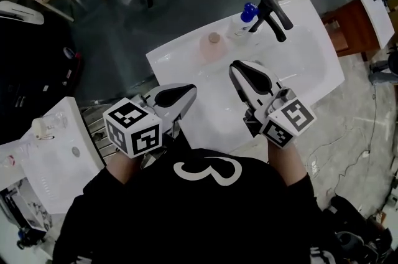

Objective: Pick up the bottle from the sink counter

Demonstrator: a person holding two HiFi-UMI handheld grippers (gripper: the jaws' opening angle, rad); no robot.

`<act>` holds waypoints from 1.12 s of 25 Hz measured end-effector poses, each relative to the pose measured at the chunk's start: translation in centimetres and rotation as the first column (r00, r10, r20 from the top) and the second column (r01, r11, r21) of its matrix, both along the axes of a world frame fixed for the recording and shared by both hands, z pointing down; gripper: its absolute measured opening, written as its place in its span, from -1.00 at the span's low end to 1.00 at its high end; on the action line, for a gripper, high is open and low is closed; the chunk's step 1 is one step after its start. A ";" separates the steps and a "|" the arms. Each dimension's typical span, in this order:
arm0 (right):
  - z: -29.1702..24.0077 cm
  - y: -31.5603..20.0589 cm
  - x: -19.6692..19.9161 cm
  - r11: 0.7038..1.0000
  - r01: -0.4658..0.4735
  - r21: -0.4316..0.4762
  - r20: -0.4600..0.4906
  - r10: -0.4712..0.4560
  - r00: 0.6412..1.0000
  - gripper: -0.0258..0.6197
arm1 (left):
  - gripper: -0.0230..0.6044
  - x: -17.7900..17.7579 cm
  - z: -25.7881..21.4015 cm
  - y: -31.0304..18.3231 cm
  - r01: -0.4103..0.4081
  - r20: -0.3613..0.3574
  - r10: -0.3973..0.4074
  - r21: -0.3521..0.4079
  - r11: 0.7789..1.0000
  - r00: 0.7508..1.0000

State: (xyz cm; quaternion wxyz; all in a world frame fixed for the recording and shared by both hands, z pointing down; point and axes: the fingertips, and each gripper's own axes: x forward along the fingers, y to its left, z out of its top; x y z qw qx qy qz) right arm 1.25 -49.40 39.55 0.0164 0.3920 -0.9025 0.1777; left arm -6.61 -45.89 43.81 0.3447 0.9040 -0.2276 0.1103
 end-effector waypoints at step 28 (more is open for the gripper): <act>8.3 -6.9 -1.9 1.000 -0.030 0.009 -0.164 0.031 0.986 -0.51 | -0.88 -2.6 5.1 -2.1 0.053 -0.015 -0.055 -0.112 0.992 0.998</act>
